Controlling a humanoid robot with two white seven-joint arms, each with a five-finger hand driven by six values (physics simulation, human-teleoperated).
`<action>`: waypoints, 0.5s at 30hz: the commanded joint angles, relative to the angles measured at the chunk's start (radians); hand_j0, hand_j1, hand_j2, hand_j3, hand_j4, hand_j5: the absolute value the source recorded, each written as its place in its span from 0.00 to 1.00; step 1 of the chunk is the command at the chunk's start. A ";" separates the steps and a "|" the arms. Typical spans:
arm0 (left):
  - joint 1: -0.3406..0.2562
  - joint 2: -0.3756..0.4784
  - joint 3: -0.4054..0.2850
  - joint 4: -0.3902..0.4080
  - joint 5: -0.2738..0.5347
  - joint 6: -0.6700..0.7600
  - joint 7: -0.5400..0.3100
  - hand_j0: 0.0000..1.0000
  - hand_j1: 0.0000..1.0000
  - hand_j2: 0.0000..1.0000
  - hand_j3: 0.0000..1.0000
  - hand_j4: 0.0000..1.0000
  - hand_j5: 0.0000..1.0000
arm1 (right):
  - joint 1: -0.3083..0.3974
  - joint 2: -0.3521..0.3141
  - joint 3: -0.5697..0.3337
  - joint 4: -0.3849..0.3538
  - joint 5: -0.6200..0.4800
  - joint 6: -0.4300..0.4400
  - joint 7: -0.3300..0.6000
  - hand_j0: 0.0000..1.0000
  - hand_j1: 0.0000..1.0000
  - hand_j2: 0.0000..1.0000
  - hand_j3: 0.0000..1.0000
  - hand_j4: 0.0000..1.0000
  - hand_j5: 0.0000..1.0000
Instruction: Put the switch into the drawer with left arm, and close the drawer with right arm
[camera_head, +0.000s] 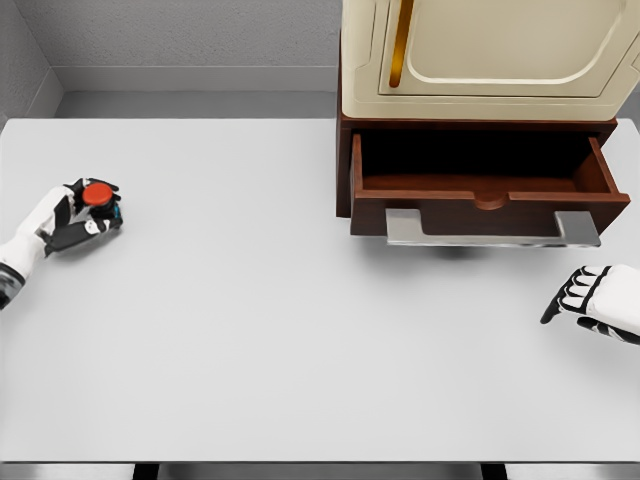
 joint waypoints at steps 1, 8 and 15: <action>0.000 0.001 0.001 -0.048 0.007 0.006 0.000 0.46 0.46 0.46 0.46 0.46 0.46 | 0.000 -0.003 -0.001 0.000 -0.007 -0.001 -0.001 0.60 0.60 0.60 0.60 0.60 0.60; -0.003 0.001 0.001 -0.086 0.005 0.008 -0.001 0.46 0.46 0.46 0.46 0.46 0.46 | -0.009 -0.008 -0.006 0.000 -0.013 -0.001 -0.004 0.60 0.60 0.60 0.60 0.60 0.60; 0.001 0.001 -0.001 -0.166 0.002 0.008 -0.001 0.46 0.46 0.46 0.46 0.46 0.46 | -0.018 -0.006 -0.020 0.000 -0.021 -0.001 -0.008 0.60 0.60 0.60 0.60 0.60 0.60</action>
